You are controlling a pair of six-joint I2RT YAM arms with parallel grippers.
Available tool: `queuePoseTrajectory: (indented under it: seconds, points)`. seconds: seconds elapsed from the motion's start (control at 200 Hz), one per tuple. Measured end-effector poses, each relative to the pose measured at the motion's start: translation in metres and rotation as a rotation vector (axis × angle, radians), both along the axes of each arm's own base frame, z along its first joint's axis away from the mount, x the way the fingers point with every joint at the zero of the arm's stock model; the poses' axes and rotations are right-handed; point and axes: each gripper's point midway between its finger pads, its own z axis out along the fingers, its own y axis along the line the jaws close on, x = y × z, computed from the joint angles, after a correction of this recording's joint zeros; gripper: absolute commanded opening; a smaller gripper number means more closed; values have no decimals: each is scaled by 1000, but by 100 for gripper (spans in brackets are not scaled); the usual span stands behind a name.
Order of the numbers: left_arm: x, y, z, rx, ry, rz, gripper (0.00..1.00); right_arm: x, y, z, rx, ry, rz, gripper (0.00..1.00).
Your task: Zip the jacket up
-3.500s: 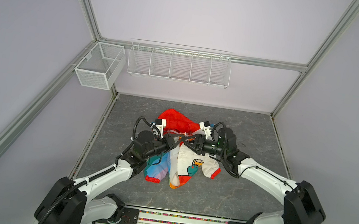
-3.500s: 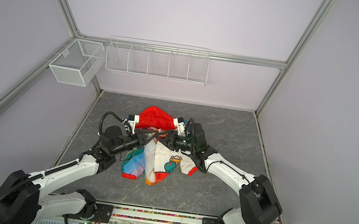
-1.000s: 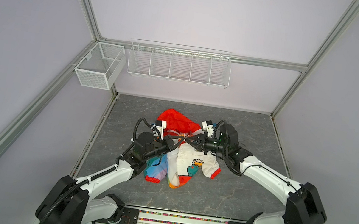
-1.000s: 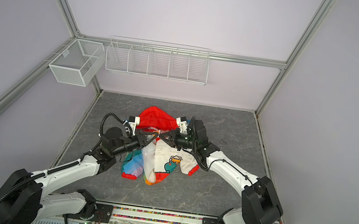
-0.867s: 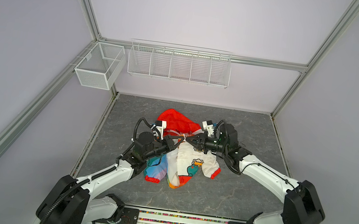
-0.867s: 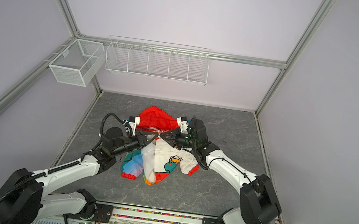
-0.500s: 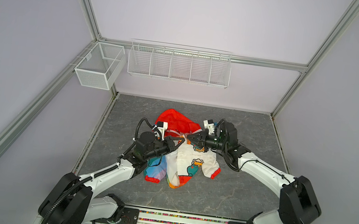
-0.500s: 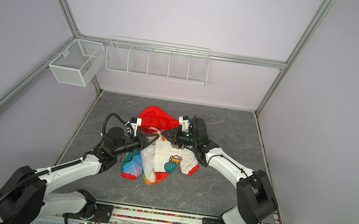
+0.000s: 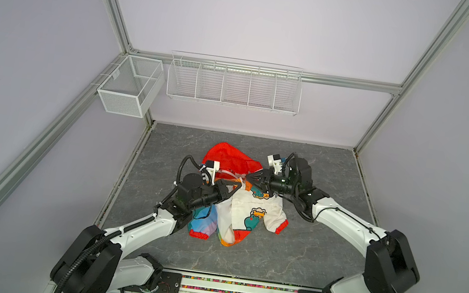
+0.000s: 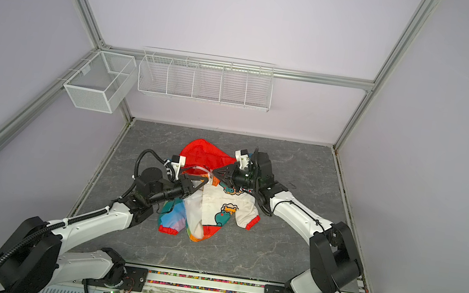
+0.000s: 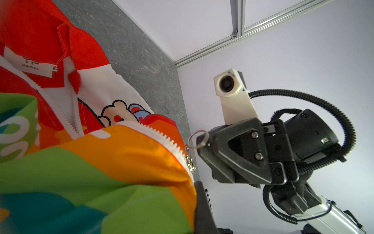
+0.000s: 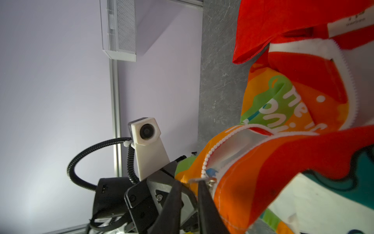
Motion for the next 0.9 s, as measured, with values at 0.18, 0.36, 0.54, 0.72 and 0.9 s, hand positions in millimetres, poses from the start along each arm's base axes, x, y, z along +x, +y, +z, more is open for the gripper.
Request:
queuePoseTrajectory:
  seconds: [0.18, 0.36, 0.54, 0.72, 0.9]
  points:
    - [-2, 1, -5, 1, 6, 1, 0, -1, -16, -2, -76, -43, -18, 59]
    - [-2, 2, -4, -22, 24, 7, 0, -15, -28, 9, -134, -130, -2, 65]
    - [-3, 3, -3, -38, 39, 11, 0, -27, -33, 2, -196, -164, 33, 66]
    - [-4, 3, -2, -50, 48, 12, 0, -43, -17, -12, -199, -128, 81, 63]
    - [-5, 3, -2, -61, 50, 13, 0, -46, -2, -19, -181, -95, 96, 53]
